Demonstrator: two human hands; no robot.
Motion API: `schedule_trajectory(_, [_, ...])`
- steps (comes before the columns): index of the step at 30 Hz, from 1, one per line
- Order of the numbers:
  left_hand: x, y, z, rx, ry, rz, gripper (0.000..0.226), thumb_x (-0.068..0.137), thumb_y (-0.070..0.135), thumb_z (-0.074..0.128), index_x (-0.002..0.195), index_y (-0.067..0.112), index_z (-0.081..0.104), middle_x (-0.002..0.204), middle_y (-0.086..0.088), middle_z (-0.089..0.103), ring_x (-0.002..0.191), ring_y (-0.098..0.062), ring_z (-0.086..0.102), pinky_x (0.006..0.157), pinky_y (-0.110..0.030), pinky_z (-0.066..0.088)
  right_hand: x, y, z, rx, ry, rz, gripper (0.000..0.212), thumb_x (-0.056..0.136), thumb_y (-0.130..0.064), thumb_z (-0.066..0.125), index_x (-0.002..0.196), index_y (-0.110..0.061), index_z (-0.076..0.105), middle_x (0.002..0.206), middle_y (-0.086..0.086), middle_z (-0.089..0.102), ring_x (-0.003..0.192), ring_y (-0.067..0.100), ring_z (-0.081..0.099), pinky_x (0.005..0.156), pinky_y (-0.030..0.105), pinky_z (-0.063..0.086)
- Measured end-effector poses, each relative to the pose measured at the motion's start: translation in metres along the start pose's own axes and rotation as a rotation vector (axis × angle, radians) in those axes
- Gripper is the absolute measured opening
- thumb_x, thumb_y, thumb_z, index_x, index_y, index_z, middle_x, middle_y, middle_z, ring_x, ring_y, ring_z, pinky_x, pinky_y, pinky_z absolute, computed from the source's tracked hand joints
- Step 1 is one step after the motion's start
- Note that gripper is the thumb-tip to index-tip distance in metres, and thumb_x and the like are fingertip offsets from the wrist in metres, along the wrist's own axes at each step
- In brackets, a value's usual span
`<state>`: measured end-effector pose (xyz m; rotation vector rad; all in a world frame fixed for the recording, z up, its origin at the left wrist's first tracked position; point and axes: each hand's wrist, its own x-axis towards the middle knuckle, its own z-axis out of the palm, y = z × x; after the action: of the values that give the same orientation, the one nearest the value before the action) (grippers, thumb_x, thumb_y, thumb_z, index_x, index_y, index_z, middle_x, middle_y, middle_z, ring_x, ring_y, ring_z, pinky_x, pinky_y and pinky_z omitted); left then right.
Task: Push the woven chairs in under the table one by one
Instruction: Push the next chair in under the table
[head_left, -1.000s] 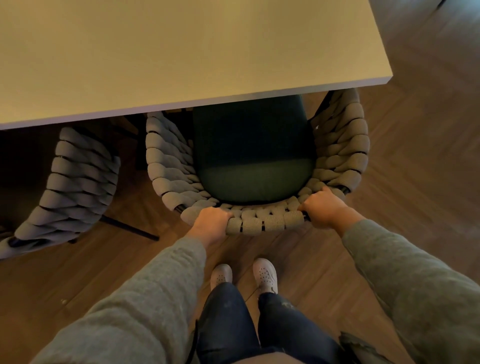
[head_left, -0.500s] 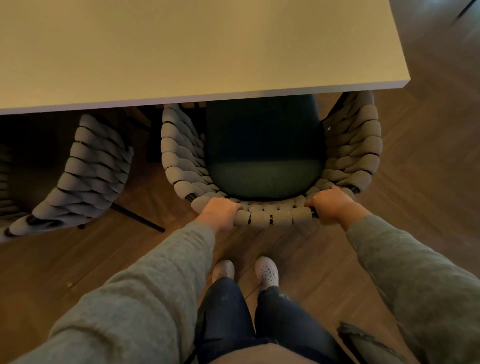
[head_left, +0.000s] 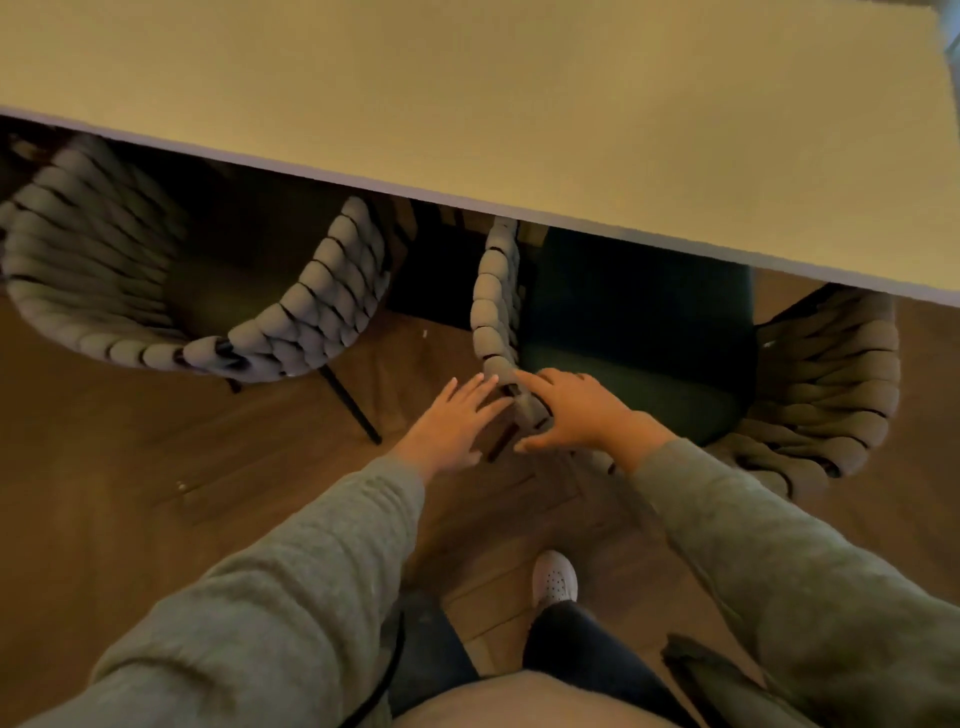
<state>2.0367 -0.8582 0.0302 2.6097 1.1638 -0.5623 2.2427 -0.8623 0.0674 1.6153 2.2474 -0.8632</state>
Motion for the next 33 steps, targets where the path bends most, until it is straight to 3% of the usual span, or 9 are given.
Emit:
schedule_trajectory(6, [-0.082,-0.109,0.019,-0.050,-0.009,-0.158,0.086,0.090,0.035,0.062,0.155,0.026,0.006,0.162,-0.011,-0.007,0.149,-0.027,-0.007,0.119,-0.046,0.001,0.064,-0.106,-0.001,-0.046,0.088,-0.029,0.099,0.083,-0.060,0.064,0.156,-0.032,0.003,0.161,0.008,0.014,0.148,0.027,0.014,0.121,0.049,0.012])
schedule_trajectory(14, [-0.197,-0.269,0.049,-0.071,-0.071,-0.356,0.088,0.089,0.034,0.066,0.155,0.025,0.009,0.161,-0.013,-0.008,0.149,-0.029,-0.009,0.118,-0.051,0.001,0.152,-0.251,0.018,-0.092,0.158,0.069,0.098,0.084,-0.050,0.067,0.156,-0.026,0.005,0.161,0.012,0.013,0.149,0.030,0.012,0.121,0.049,0.009])
schedule_trajectory(23, [-0.221,-0.398,0.060,-0.133,-0.084,-0.594,0.094,0.088,0.031,0.068,0.155,0.022,0.003,0.161,-0.011,-0.010,0.148,-0.029,-0.009,0.117,-0.054,0.001,0.258,-0.351,0.001,-0.268,0.260,-0.036,0.103,0.084,-0.058,0.063,0.155,-0.008,0.008,0.161,0.014,0.012,0.149,0.031,0.008,0.120,0.046,0.005])
schedule_trajectory(29, [-0.208,-0.465,0.060,-0.097,-0.107,-0.670,0.085,0.094,0.021,0.059,0.155,0.023,0.000,0.162,-0.011,-0.005,0.149,-0.030,-0.006,0.116,-0.056,0.004,0.323,-0.378,-0.012,-0.302,0.091,-0.071,0.104,0.085,-0.057,0.063,0.155,-0.010,0.003,0.163,0.011,0.005,0.150,0.028,0.001,0.120,0.047,0.003])
schedule_trajectory(33, [-0.207,-0.506,0.064,-0.078,-0.198,-0.579,0.071,0.096,0.015,0.050,0.154,0.022,0.010,0.160,-0.005,0.011,0.149,-0.029,0.003,0.115,-0.060,0.006,0.352,-0.390,-0.012,-0.150,-0.187,-0.086,0.110,0.083,-0.053,0.068,0.155,-0.017,-0.006,0.163,0.008,0.008,0.149,0.027,0.013,0.120,0.048,0.007])
